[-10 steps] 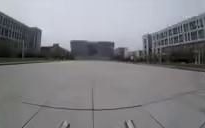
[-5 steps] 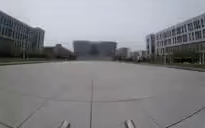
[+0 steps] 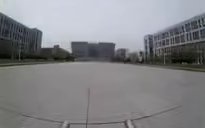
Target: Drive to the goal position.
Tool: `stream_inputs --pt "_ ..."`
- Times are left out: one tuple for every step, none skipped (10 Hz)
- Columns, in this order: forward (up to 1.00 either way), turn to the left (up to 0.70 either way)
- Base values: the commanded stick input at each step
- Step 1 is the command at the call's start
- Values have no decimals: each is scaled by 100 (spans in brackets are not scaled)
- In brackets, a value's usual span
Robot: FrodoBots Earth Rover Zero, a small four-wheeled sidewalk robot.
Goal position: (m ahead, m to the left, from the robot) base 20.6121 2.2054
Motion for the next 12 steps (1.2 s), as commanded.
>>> stream_inputs --pt "100 0" --pt "100 0" --pt "100 0" --pt "100 0" --pt "100 0" --pt "100 0" --pt "100 0" --pt "100 0" --pt "100 0" --pt "100 0" --pt "100 0" --pt "100 0"
